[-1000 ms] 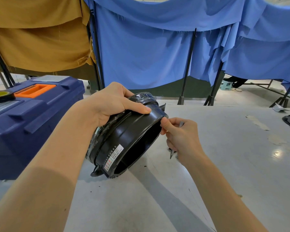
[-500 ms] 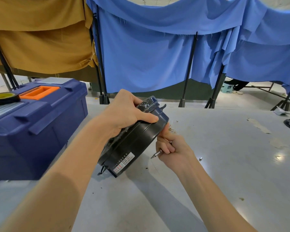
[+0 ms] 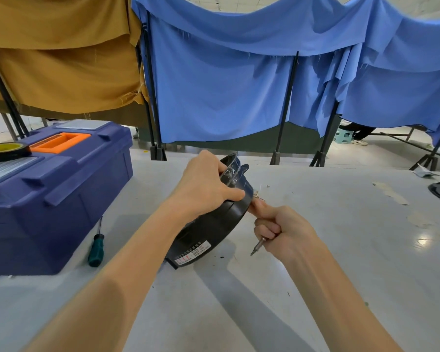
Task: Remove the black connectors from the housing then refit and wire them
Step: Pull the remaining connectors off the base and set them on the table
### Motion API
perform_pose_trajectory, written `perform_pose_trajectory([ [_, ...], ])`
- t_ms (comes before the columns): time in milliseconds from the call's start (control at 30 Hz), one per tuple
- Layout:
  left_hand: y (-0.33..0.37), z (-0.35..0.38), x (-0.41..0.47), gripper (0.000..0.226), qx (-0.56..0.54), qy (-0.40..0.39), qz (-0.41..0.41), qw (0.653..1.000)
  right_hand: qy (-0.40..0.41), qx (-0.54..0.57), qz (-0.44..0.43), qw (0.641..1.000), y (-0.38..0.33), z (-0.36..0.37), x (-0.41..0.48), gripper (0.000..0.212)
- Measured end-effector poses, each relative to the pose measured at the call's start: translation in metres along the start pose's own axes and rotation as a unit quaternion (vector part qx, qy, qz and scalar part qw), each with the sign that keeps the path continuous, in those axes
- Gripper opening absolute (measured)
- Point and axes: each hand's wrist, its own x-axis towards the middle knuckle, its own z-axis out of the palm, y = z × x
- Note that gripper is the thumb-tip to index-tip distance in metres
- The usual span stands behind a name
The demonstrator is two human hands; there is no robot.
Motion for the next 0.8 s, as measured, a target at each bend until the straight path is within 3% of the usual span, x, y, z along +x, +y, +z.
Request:
perform_pose_trajectory([
  [200,-0.011,0.022,-0.016,0.027,0.1,-0.012,0.043,0.994,-0.006,0.007,0.102,0.995,0.002,-0.019,0.004,0.009],
  [433,-0.026,0.038,-0.034,0.062,0.124,-0.057,0.024,0.99,0.021,-0.009,0.144,0.989,0.021,-0.036,0.011,0.022],
  [667,-0.039,0.044,-0.047,0.053,0.16,-0.125,0.049,0.978,-0.014,0.04,0.232,0.972,0.035,-0.05,0.009,0.036],
  [800,-0.046,0.048,-0.057,0.058,0.161,-0.176,0.058,0.969,-0.033,0.048,0.246,0.968,0.043,-0.056,0.007,0.047],
])
